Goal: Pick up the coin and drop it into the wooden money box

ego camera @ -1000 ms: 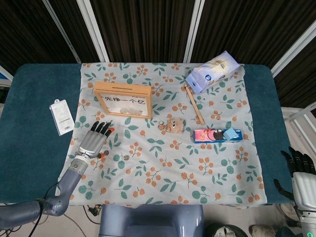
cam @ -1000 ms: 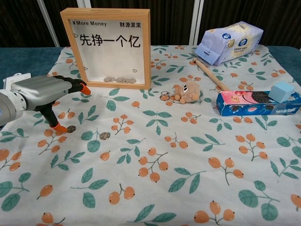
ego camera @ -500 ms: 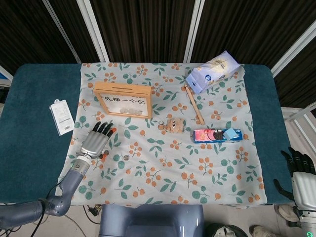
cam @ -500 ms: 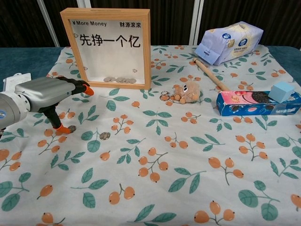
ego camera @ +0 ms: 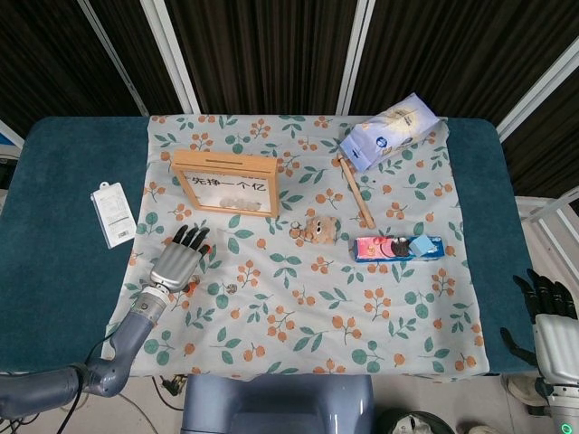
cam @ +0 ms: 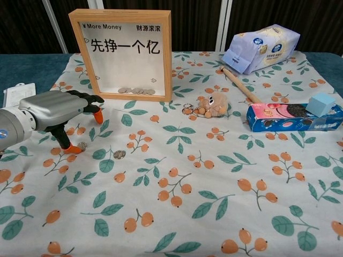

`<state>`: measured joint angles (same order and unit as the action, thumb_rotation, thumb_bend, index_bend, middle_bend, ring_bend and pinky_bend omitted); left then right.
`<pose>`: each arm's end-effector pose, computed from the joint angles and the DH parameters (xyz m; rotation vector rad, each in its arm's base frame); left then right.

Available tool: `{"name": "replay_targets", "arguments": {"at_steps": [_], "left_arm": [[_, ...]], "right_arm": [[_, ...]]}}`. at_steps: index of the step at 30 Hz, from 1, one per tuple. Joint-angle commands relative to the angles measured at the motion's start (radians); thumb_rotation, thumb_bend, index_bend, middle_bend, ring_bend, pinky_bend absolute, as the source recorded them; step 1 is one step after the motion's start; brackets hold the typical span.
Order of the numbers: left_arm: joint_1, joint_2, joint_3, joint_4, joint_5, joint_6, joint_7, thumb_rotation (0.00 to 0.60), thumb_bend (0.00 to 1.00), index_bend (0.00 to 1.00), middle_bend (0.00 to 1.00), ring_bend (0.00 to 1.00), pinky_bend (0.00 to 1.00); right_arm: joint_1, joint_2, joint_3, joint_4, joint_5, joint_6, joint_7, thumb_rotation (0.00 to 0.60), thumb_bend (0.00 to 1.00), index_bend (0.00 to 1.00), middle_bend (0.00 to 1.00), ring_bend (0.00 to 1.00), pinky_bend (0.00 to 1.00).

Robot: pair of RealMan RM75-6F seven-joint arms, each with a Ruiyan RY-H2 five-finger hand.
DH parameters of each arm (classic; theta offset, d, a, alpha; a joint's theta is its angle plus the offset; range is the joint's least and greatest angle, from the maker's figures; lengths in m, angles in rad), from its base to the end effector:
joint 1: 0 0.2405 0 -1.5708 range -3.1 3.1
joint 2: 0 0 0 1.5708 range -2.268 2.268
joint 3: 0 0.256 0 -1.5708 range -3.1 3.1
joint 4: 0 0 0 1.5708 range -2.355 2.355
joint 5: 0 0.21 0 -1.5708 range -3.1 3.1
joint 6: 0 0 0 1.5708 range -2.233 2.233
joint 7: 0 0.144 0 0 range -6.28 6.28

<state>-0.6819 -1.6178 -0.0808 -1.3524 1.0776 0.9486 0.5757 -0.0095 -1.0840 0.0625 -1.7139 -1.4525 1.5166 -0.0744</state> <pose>-0.2014 0.3244 -0.0425 -1.9448 -0.7735 -0.6088 -0.3127 -0.1532 0.1692 1.2770 -0.9423 0.8320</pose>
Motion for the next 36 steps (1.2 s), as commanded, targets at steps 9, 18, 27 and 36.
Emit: {"name": "replay_targets", "arguments": {"at_steps": [9, 18, 27, 36], "left_arm": [[0.003, 0.004, 0.015, 0.003, 0.015, 0.006, 0.001, 0.6, 0.07, 0.43, 0.0, 0.0, 0.0], [0.004, 0.001, 0.027, 0.004, 0.027, -0.001, -0.003, 0.6, 0.07, 0.47, 0.0, 0.0, 0.0], [0.003, 0.003, 0.035, 0.0, 0.017, -0.01, 0.016, 0.6, 0.09, 0.49, 0.0, 0.0, 0.0], [0.002, 0.007, 0.042, -0.005, 0.005, -0.015, 0.033, 0.6, 0.12, 0.53, 0.0, 0.0, 0.0]], "right_arm": [[0.002, 0.006, -0.004, -0.012, 0.013, -0.016, -0.005, 0.6, 0.37, 0.13, 0.05, 0.02, 0.0], [0.003, 0.01, -0.003, -0.016, 0.02, -0.021, -0.007, 0.6, 0.37, 0.13, 0.05, 0.02, 0.0], [0.004, 0.011, -0.001, -0.016, 0.022, -0.021, -0.006, 0.6, 0.37, 0.13, 0.05, 0.02, 0.0], [0.005, 0.011, -0.001, -0.019, 0.024, -0.023, -0.006, 0.6, 0.37, 0.13, 0.05, 0.02, 0.0]]}}
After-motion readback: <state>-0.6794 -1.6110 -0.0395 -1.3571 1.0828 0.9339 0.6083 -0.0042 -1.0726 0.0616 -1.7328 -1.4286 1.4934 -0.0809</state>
